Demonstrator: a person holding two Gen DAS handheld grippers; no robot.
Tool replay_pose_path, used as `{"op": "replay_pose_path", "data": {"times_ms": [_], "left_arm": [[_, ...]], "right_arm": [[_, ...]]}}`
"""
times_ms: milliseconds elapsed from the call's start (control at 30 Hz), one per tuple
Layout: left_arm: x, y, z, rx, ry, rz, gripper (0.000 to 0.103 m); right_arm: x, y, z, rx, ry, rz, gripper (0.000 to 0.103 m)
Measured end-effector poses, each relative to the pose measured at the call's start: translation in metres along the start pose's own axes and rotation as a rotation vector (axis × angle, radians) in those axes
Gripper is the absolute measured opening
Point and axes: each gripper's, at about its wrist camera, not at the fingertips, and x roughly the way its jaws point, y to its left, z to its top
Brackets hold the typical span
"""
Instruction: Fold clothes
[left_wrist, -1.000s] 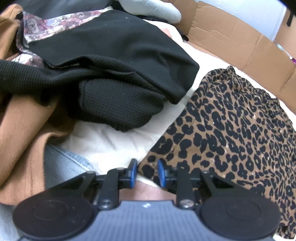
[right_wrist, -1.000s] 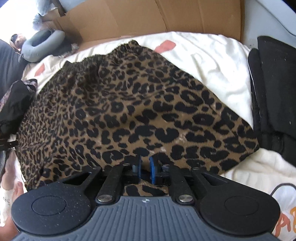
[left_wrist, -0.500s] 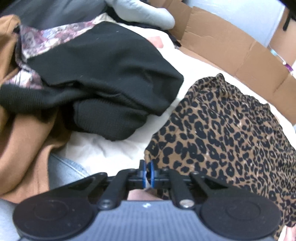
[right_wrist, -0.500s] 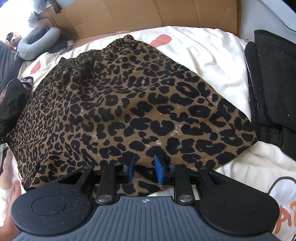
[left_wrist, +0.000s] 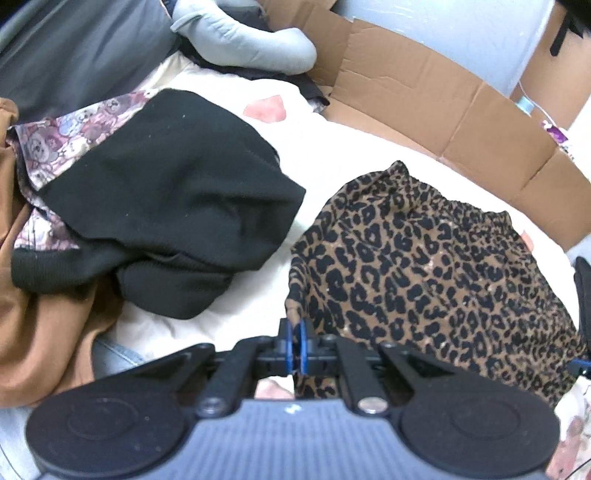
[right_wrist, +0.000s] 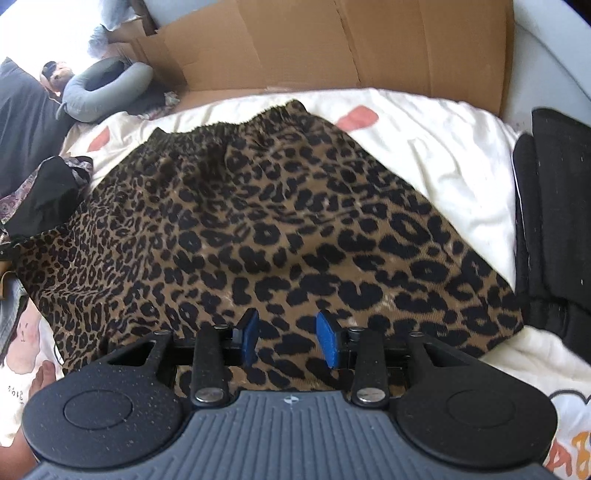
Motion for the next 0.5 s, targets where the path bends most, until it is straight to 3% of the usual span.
{"op": "replay_pose_path", "data": {"times_ms": [500], "left_arm": [[-0.001,-0.073,0.021,0.066,0.0,-0.178,0.004]], "right_arm": [[0.001,0.023,0.009,-0.021,-0.023,0.068,0.042]]}}
